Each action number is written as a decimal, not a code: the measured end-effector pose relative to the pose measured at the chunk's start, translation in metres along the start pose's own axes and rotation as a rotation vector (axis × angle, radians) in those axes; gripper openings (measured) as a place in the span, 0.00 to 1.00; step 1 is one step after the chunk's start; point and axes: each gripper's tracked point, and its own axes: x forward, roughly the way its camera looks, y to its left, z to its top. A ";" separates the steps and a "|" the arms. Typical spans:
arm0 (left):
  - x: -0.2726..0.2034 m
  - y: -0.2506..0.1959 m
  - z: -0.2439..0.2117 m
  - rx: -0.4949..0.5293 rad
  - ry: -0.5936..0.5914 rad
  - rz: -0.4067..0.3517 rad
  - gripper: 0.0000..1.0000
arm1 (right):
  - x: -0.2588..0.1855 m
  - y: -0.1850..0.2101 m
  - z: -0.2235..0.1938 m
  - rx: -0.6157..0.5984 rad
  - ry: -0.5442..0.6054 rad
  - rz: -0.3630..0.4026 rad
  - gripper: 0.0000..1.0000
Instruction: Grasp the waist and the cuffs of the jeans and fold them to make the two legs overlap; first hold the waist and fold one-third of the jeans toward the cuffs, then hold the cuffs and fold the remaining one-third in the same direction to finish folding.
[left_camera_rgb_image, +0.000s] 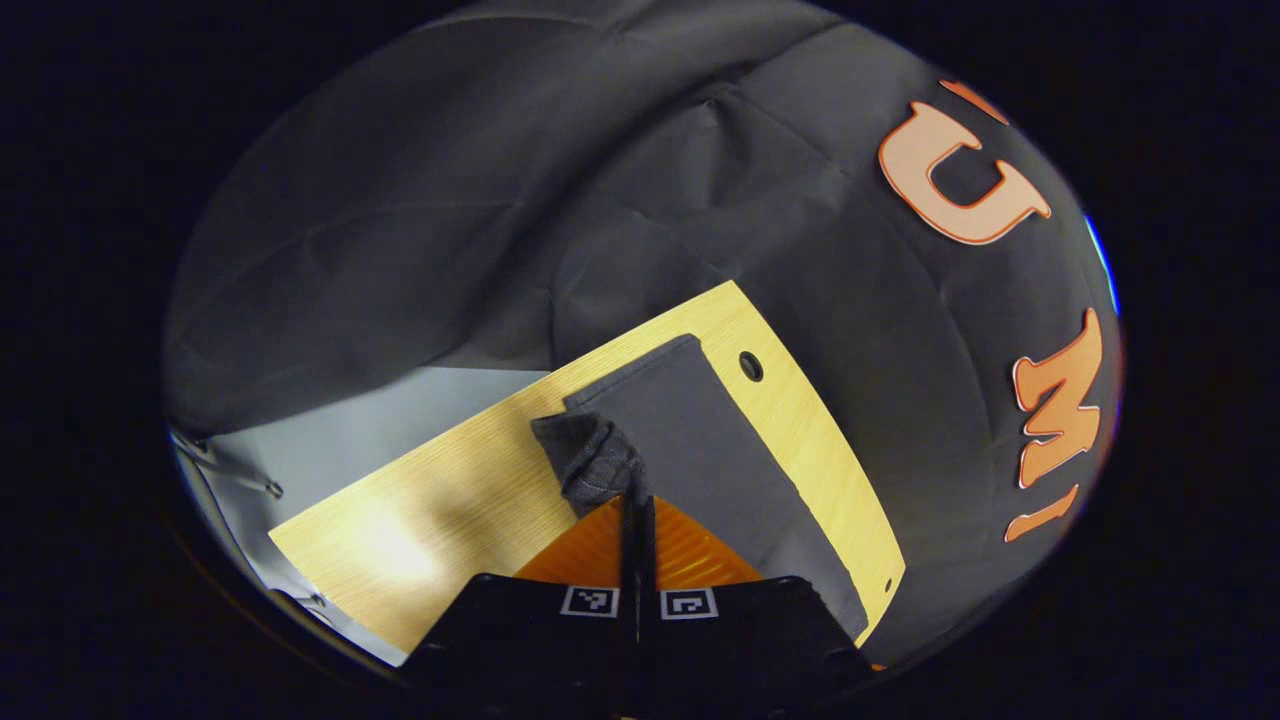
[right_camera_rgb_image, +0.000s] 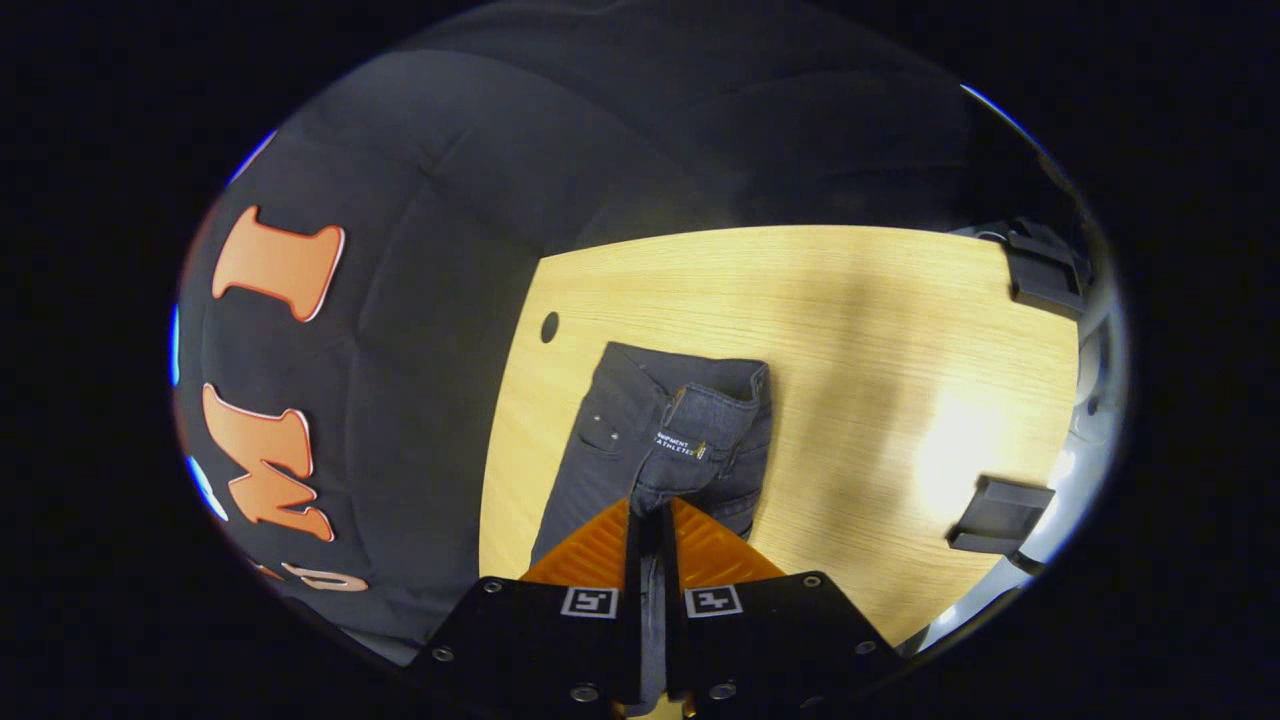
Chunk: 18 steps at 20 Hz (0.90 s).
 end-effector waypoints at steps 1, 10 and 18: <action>0.002 -0.006 0.002 0.006 0.005 0.000 0.01 | 0.002 0.003 -0.001 -0.013 0.011 -0.002 0.11; 0.052 -0.033 0.028 0.038 0.029 0.025 0.01 | 0.036 0.061 0.020 -0.030 0.036 0.053 0.13; 0.095 -0.055 0.067 0.063 0.005 0.056 0.01 | 0.082 0.087 0.033 -0.046 0.068 0.025 0.13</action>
